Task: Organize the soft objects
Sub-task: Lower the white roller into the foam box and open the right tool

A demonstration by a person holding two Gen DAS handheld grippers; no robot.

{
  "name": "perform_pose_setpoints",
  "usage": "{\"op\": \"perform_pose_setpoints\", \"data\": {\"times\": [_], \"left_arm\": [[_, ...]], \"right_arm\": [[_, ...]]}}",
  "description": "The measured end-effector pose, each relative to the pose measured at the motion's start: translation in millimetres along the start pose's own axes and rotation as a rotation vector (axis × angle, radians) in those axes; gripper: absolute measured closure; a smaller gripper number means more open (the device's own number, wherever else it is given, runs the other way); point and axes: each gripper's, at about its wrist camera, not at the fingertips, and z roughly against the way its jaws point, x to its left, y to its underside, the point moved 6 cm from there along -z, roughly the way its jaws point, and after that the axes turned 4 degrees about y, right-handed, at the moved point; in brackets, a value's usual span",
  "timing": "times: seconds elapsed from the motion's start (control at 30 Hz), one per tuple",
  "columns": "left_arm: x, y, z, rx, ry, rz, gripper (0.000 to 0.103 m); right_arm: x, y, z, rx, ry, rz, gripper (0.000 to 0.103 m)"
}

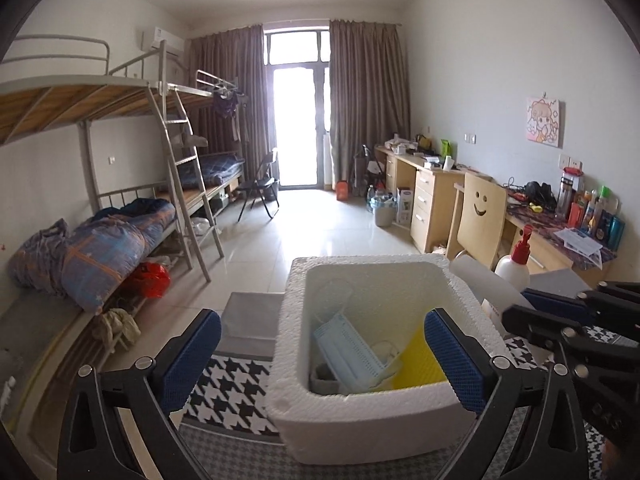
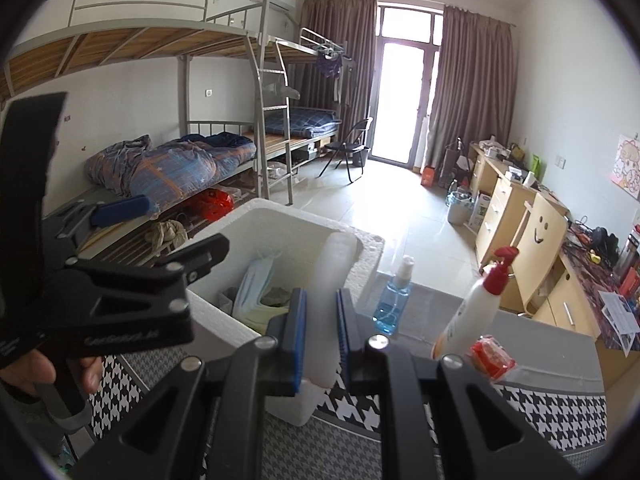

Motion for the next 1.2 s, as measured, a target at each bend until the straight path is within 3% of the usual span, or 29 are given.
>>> {"op": "perform_pose_setpoints", "data": {"times": [0.53, 1.13, 1.2], "left_arm": [[23.0, 16.4, 17.5, -0.008, -0.040, 0.037, 0.001], [37.8, 32.0, 35.6, -0.010, -0.066, 0.062, 0.001], [38.6, 32.5, 37.6, -0.011, -0.067, 0.066, 0.001]], "right_arm": [[17.1, -13.3, -29.7, 0.059, -0.063, -0.017, 0.085], [26.1, -16.8, -58.9, 0.112, -0.058, -0.021, 0.085], [29.7, -16.6, -62.4, 0.117, -0.064, -0.007, 0.081]]}}
